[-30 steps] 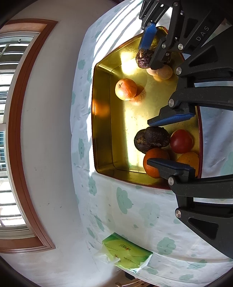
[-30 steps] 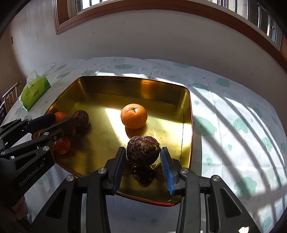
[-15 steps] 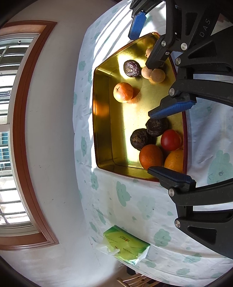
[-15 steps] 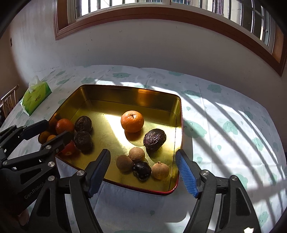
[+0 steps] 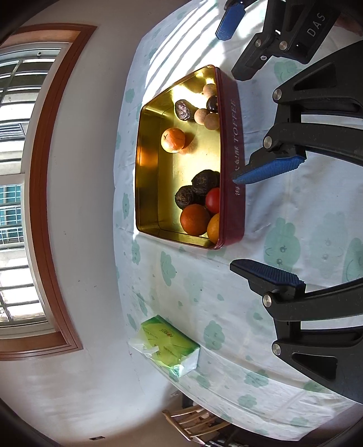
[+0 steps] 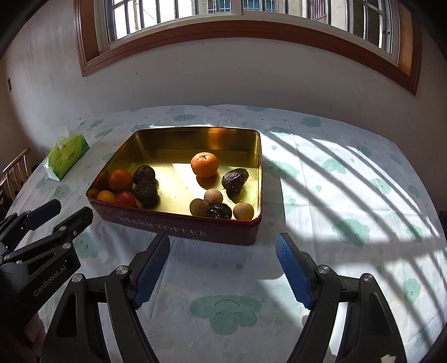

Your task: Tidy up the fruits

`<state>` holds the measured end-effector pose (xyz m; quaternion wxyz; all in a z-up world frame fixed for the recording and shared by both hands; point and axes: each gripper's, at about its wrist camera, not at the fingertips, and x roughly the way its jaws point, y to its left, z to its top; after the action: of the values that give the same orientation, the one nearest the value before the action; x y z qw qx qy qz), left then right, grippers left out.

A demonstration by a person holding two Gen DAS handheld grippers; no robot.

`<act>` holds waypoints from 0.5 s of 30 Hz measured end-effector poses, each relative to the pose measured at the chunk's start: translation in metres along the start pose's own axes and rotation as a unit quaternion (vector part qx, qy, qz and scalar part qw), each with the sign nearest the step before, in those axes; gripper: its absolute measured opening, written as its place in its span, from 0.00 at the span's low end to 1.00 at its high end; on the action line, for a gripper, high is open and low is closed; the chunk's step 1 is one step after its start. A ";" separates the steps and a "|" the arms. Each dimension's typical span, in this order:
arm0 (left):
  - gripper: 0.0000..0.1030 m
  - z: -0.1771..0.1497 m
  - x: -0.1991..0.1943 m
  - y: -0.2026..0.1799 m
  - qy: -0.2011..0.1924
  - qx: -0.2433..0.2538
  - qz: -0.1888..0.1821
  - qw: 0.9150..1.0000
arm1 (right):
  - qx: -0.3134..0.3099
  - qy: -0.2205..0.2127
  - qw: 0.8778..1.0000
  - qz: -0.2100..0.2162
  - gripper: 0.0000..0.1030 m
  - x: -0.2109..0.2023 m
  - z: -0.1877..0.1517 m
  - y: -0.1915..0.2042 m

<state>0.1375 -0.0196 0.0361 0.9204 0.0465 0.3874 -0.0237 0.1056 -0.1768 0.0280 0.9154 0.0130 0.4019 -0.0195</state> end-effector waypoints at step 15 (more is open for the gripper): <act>0.56 -0.033 -0.018 0.006 0.018 -0.016 0.003 1.000 | -0.008 -0.009 1.000 0.000 0.73 -0.025 -0.034 0.010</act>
<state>0.1017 -0.0097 0.0268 0.9141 0.0331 0.4039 -0.0143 0.0642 -0.1651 0.0238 0.9189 0.0053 0.3940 -0.0166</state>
